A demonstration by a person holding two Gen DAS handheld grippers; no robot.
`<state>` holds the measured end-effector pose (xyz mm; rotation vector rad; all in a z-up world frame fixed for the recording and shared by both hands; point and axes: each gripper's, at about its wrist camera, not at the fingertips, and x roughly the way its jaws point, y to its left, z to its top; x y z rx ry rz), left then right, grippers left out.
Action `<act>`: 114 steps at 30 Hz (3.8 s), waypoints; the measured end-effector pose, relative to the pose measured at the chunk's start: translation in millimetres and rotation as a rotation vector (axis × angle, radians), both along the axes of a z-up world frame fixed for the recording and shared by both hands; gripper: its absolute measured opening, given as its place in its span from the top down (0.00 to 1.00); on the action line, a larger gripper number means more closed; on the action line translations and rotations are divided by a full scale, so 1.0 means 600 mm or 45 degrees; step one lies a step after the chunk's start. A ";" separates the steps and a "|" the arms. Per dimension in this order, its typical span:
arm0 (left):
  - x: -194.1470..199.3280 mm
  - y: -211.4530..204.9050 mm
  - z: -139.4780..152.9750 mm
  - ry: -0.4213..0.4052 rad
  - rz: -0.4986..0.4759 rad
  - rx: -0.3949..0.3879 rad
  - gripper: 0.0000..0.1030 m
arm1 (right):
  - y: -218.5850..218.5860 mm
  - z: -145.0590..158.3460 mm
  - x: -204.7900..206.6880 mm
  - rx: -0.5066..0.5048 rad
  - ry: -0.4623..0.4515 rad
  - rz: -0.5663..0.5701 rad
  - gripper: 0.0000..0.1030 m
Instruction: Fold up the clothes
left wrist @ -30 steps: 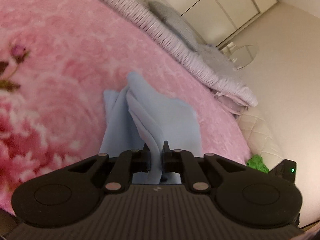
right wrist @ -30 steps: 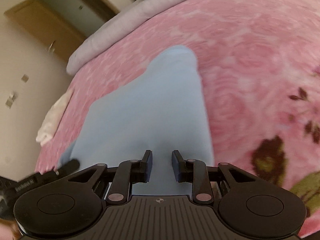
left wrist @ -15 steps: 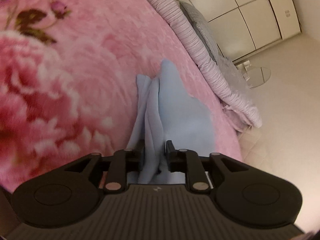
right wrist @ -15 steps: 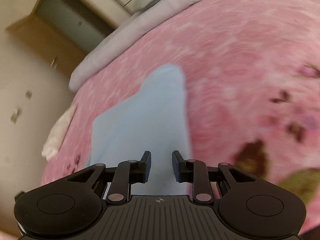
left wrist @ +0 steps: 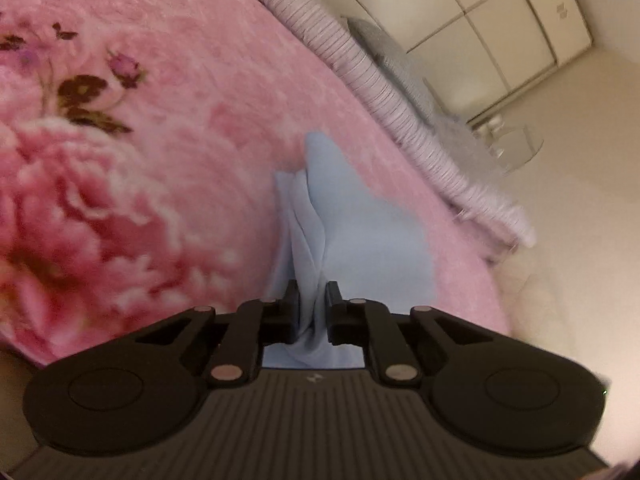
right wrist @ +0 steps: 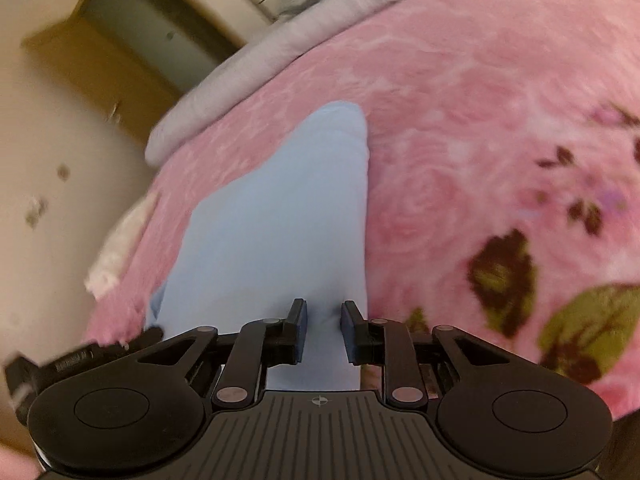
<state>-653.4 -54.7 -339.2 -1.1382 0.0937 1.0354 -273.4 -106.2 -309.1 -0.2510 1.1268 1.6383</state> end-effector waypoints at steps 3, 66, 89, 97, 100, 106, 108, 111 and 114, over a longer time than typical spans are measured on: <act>0.003 0.000 -0.027 -0.018 0.011 -0.040 0.86 | 0.001 -0.011 -0.021 0.010 -0.188 0.030 0.78; 0.131 0.054 0.065 0.601 -0.257 0.144 0.86 | 0.010 0.018 -0.031 0.098 -0.314 0.186 0.78; 0.196 -0.118 0.111 0.869 -0.188 0.035 0.71 | -0.117 0.060 -0.030 -0.034 -0.346 0.028 0.40; 0.204 -0.168 0.126 0.921 -0.186 0.077 0.66 | -0.160 0.072 -0.039 -0.035 -0.349 0.029 0.25; 0.203 -0.182 0.126 0.924 -0.194 0.087 0.65 | -0.174 0.074 -0.041 -0.042 -0.356 0.014 0.24; 0.198 -0.201 0.121 0.940 -0.207 0.089 0.63 | -0.187 0.071 -0.054 -0.081 -0.358 0.010 0.24; 0.195 -0.204 0.120 0.939 -0.203 0.086 0.62 | -0.186 0.069 -0.061 -0.093 -0.367 0.024 0.24; 0.194 -0.204 0.119 0.931 -0.206 0.080 0.62 | -0.185 0.069 -0.067 -0.104 -0.379 0.028 0.24; 0.195 -0.203 0.120 0.922 -0.215 0.082 0.62 | -0.180 0.068 -0.068 -0.113 -0.389 0.017 0.24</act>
